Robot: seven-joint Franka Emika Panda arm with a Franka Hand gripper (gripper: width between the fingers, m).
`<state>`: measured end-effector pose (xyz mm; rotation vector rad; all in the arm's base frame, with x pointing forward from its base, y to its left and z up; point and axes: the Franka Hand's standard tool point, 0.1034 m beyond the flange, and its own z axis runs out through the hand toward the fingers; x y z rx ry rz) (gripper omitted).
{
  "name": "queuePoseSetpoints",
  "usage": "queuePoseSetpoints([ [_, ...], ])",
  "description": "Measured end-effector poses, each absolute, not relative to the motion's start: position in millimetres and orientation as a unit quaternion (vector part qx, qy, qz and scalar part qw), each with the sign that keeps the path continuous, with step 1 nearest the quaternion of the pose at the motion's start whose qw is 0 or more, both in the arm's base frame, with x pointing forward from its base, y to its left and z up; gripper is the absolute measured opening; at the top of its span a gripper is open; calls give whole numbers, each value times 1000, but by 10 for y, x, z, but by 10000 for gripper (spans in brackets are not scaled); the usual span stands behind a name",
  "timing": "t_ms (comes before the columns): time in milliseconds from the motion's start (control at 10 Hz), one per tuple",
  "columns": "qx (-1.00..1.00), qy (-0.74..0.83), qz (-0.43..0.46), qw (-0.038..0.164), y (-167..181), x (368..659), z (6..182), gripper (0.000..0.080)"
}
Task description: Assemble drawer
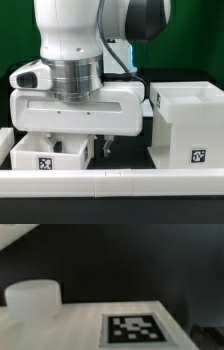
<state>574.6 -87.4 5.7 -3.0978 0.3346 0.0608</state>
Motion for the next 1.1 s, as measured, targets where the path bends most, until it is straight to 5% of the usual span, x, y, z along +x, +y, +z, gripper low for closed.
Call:
queuePoseSetpoints([
  [100, -994, 108, 20, 12, -888, 5741, 52, 649],
  [300, -994, 109, 20, 12, -893, 5739, 50, 395],
  [400, -994, 109, 20, 12, -889, 5739, 50, 395],
  [600, -994, 109, 20, 12, -889, 5739, 50, 83],
  [1100, -994, 107, 21, 13, -885, 5738, 57, 38],
])
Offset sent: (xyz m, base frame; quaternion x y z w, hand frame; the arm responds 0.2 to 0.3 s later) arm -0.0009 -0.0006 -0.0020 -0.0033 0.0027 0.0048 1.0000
